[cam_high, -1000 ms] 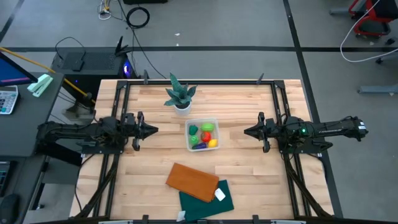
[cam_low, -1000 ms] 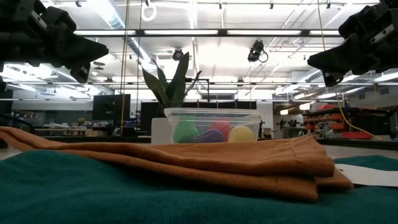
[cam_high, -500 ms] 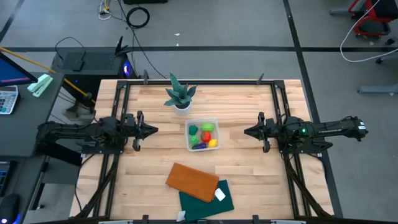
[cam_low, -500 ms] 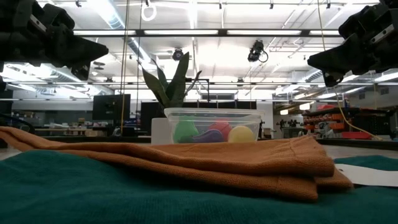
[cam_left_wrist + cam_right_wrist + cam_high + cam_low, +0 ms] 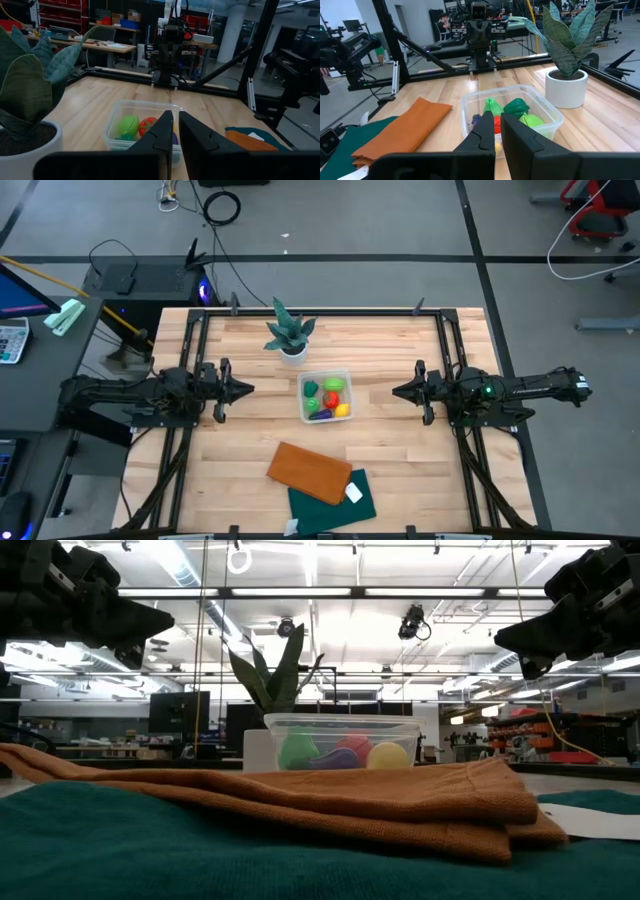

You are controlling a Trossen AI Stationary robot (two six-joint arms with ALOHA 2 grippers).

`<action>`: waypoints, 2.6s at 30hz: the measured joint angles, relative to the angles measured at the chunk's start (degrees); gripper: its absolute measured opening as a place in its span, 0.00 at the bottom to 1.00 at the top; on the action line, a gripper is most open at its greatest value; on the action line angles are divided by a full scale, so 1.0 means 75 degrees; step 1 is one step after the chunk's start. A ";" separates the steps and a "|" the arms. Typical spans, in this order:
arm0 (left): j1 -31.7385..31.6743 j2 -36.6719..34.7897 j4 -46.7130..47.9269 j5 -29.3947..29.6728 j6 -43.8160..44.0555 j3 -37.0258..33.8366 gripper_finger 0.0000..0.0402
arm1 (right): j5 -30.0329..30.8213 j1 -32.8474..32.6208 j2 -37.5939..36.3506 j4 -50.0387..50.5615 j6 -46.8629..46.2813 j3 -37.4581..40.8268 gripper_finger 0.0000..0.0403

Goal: Pick and placing Produce into tupperware
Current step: Return to Home Position

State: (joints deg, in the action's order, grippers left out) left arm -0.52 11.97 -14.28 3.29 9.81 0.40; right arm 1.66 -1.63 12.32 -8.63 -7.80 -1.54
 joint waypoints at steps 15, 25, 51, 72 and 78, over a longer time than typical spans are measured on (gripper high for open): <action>0.0001 0.0000 0.0000 -0.0003 -0.0002 0.0000 0.09 | 0.0013 -0.0003 0.0000 -0.0001 0.0001 0.0000 0.00; 0.0001 0.0000 0.0000 -0.0006 0.0000 0.0000 0.08 | 0.0010 -0.0001 0.0000 0.0000 0.0001 0.0000 0.00; 0.0001 0.0000 0.0000 -0.0006 -0.0002 0.0000 0.07 | 0.0004 -0.0001 0.0002 0.0000 -0.0001 0.0000 0.00; 0.0001 0.0002 -0.0002 -0.0006 -0.0004 0.0000 0.07 | -0.0019 -0.0002 0.0002 0.0002 -0.0002 0.0000 0.00; 0.0001 0.0003 -0.0001 -0.0005 0.0000 -0.0003 0.09 | -0.0019 0.0000 0.0000 -0.0001 -0.0002 0.0000 0.00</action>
State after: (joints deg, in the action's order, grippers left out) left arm -0.51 11.99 -14.29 3.25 9.81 0.38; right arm 1.52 -1.63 12.32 -8.64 -7.81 -1.54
